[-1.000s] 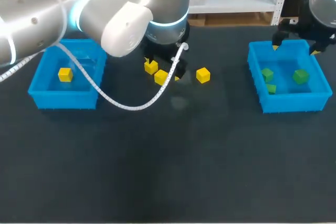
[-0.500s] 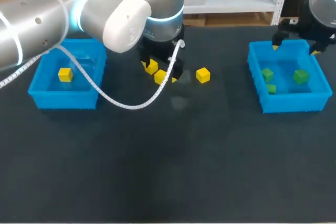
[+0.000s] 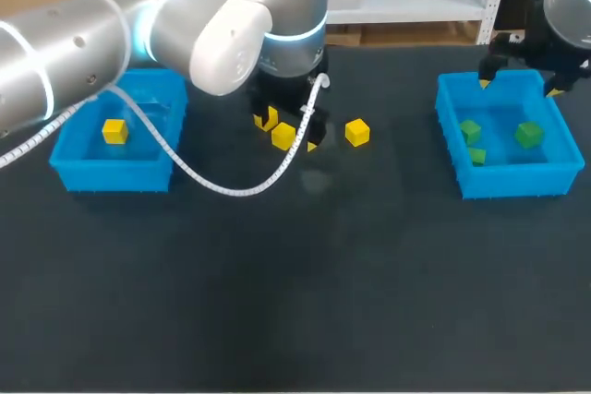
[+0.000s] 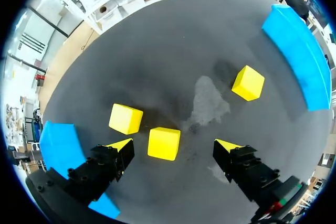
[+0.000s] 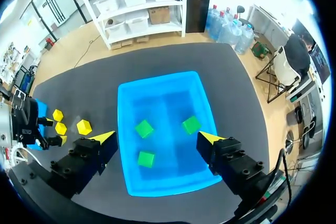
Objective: Put the green cubes in the right bin and the yellow cubes in the left bin.
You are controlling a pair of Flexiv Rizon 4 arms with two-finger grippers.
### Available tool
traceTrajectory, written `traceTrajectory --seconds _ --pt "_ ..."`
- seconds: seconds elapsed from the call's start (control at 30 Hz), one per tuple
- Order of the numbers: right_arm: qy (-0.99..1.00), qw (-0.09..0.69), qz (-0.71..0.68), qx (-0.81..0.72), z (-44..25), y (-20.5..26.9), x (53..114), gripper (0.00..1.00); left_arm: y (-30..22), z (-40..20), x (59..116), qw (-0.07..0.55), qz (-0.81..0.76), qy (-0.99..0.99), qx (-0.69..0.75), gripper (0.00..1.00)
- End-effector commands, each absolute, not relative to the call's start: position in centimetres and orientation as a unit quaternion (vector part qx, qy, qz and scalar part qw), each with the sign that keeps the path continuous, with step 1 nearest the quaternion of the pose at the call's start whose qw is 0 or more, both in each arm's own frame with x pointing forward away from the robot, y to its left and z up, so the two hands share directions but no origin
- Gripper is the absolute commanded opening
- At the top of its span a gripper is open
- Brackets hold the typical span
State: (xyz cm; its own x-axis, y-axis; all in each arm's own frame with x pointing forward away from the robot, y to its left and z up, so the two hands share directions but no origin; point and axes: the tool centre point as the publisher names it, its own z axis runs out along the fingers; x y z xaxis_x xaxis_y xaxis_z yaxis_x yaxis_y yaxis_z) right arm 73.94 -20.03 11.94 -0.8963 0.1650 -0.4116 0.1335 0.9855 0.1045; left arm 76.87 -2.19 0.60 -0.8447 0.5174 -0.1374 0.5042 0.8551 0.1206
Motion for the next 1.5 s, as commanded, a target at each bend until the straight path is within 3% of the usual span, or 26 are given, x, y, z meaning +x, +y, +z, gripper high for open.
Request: traceTrajectory --seconds 0.03,0.47,0.5,0.57,0.87,1.1,1.33,1.5 --pt "0.972 0.218 0.036 0.078 11.9 -20.0 73.7 1.00 -2.5 0.1 77.6 0.077 0.040 0.960 0.266 1.00" --pt "0.972 0.218 0.036 0.078 11.9 -20.0 73.7 1.00 -2.6 -1.2 79.0 0.065 0.051 0.959 0.269 1.00" --pt "0.972 0.218 0.036 0.078 11.9 -20.0 73.7 1.00 -2.5 -1.3 79.0 0.065 0.051 0.960 0.269 0.81" --pt "0.972 0.218 0.036 0.078 11.9 -20.0 73.7 1.00 -2.4 -1.5 79.1 0.065 0.054 0.960 0.266 0.01" --pt "0.972 0.218 0.036 0.078 11.9 -20.0 73.7 1.00 -2.0 -2.1 78.3 0.060 0.051 0.958 0.275 0.00" --pt "0.972 0.218 0.036 0.078 11.9 -20.0 73.7 1.00 0.0 2.5 77.0 0.123 0.057 0.930 0.341 0.00" --pt "0.972 0.218 0.036 0.078 11.9 -20.0 73.7 1.00 6.2 9.4 75.5 0.184 0.047 0.922 0.337 0.00" --pt "0.972 0.218 0.036 0.078 11.9 -20.0 73.7 1.00 12.7 10.9 76.1 0.204 0.073 0.937 0.273 0.00"
